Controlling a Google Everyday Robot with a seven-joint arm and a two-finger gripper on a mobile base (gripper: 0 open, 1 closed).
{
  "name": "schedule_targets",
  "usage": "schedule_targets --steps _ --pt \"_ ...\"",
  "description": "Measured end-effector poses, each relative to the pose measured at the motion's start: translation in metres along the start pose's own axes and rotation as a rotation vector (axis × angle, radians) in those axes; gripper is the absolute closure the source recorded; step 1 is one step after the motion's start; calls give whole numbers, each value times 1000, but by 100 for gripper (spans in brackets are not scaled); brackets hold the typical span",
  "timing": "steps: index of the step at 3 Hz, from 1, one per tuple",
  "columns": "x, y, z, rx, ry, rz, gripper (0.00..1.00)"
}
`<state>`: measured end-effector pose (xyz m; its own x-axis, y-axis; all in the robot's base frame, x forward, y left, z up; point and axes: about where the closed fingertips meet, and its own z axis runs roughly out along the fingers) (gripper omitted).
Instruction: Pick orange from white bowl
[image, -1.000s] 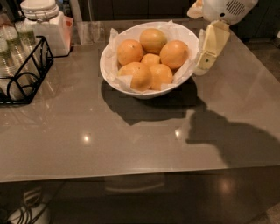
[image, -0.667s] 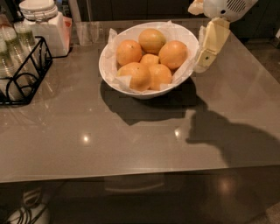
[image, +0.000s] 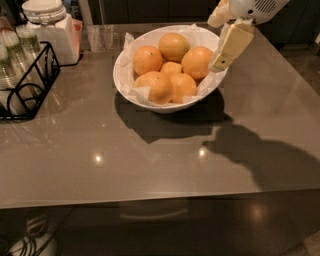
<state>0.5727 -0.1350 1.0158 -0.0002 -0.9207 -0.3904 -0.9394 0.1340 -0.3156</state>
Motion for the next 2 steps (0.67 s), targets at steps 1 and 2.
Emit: schedule_targets --steps 1,2 --pt "-14 -19 6 21 -21 -35 23" --pt "-28 -38 17 26 -57 -65 29"
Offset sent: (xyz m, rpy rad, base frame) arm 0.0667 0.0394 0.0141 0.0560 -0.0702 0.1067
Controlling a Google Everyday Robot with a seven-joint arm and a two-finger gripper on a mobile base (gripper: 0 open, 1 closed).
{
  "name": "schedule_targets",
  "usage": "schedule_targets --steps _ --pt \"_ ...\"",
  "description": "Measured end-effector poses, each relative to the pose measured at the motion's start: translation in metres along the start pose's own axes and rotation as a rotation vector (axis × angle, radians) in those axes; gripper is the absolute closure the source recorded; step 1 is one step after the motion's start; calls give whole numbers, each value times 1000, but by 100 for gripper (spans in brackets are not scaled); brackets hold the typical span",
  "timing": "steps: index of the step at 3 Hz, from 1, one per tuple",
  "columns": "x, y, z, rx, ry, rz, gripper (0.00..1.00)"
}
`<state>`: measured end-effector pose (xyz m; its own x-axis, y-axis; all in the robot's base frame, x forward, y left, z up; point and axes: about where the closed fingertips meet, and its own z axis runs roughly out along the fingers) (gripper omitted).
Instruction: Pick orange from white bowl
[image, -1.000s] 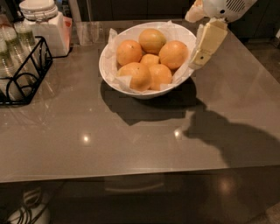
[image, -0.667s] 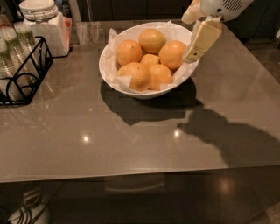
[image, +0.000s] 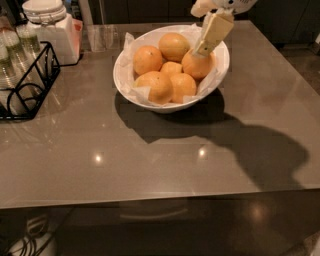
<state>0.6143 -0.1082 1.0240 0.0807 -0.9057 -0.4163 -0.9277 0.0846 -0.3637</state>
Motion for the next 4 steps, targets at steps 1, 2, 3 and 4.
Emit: schedule_targets --steps 1,2,3,4 --pt "3 -10 16 -9 -15 19 30" --pt "15 -8 33 -48 -3 54 30" --pt "34 -4 49 -86 16 102 29" --pt "41 -4 66 -118 16 124 30"
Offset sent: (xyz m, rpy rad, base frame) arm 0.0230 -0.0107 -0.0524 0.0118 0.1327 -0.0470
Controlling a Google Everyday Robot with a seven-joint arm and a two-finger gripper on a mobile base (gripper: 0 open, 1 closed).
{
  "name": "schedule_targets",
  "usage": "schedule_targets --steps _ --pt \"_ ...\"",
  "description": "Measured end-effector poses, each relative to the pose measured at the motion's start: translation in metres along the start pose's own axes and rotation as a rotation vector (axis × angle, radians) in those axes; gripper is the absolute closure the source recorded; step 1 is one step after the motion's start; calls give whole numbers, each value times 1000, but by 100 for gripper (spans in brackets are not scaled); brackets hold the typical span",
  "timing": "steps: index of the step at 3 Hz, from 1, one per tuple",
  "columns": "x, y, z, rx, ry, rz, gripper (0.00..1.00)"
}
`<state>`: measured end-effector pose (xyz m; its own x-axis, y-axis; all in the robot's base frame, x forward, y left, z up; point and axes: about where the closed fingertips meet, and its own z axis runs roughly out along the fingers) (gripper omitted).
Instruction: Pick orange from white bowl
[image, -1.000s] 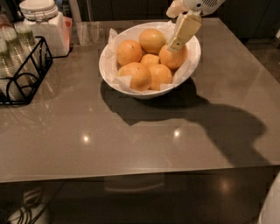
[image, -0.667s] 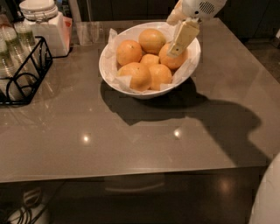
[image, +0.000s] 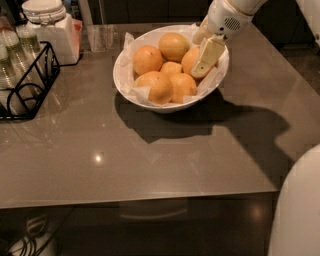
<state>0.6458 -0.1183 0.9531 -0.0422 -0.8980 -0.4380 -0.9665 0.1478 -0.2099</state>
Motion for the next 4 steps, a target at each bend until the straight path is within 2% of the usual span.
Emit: schedule_targets --steps 2,4 --pt "9 -6 27 -57 2 33 30" --pt "27 -3 39 -88 12 85 31"
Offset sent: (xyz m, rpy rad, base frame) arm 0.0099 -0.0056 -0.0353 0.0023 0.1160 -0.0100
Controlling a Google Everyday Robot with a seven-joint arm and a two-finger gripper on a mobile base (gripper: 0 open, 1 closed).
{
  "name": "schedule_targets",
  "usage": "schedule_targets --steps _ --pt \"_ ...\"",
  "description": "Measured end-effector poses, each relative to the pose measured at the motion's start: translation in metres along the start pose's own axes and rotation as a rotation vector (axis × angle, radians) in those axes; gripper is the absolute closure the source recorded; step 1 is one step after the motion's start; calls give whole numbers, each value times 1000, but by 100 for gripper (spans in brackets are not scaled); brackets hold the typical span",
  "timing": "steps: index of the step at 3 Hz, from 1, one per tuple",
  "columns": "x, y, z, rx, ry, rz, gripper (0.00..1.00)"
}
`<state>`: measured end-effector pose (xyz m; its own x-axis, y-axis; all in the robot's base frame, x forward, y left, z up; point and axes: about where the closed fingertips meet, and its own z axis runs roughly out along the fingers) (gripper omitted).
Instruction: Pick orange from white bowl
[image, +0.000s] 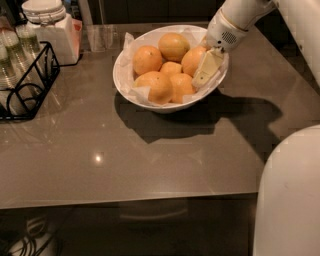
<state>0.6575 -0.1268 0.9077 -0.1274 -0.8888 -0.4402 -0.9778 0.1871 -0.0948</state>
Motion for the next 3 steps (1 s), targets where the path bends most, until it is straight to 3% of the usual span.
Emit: schedule_targets --steps 3 --pt "2 2 -8 34 0 6 96"
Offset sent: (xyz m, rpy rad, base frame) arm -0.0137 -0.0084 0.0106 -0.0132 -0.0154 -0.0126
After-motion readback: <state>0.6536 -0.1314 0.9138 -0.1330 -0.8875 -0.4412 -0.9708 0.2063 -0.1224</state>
